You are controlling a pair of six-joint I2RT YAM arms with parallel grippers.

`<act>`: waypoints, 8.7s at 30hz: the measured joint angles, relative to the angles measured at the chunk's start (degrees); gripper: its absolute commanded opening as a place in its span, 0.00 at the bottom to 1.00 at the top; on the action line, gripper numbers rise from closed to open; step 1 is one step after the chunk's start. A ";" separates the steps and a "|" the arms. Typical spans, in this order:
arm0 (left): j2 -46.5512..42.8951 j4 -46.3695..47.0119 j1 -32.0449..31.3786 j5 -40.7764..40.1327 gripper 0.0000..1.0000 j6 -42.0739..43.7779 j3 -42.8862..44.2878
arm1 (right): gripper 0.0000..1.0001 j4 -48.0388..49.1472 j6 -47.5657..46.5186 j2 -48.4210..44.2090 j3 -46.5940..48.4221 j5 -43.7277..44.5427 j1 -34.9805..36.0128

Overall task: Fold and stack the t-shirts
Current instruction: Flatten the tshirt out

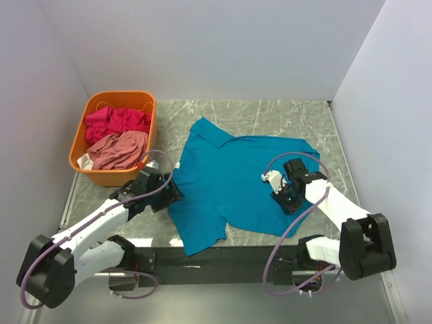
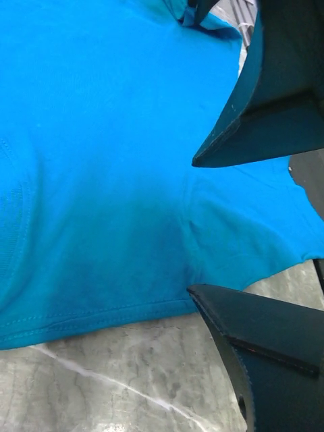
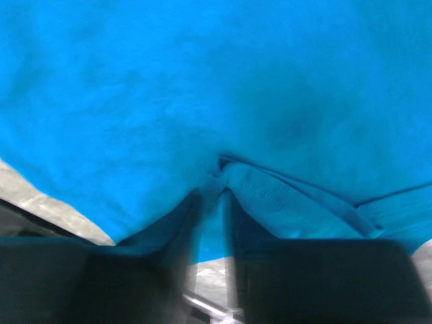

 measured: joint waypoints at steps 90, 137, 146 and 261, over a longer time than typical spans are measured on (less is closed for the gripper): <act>54.05 1.62 -1.38 -6.43 0.00 22.88 45.38 | 0.66 -7.23 -12.39 -7.74 9.81 -33.09 -32.22; 56.04 -0.92 8.00 -0.48 0.41 20.57 48.63 | 0.66 -7.28 -13.75 -6.93 9.77 -33.35 -32.50; 57.42 -0.72 8.31 2.80 0.30 21.09 49.77 | 0.66 -7.34 -13.84 -6.91 9.77 -34.18 -32.89; 57.66 -8.55 8.31 0.70 0.00 24.50 54.18 | 0.66 -10.01 -17.38 -6.10 9.77 -37.16 -35.89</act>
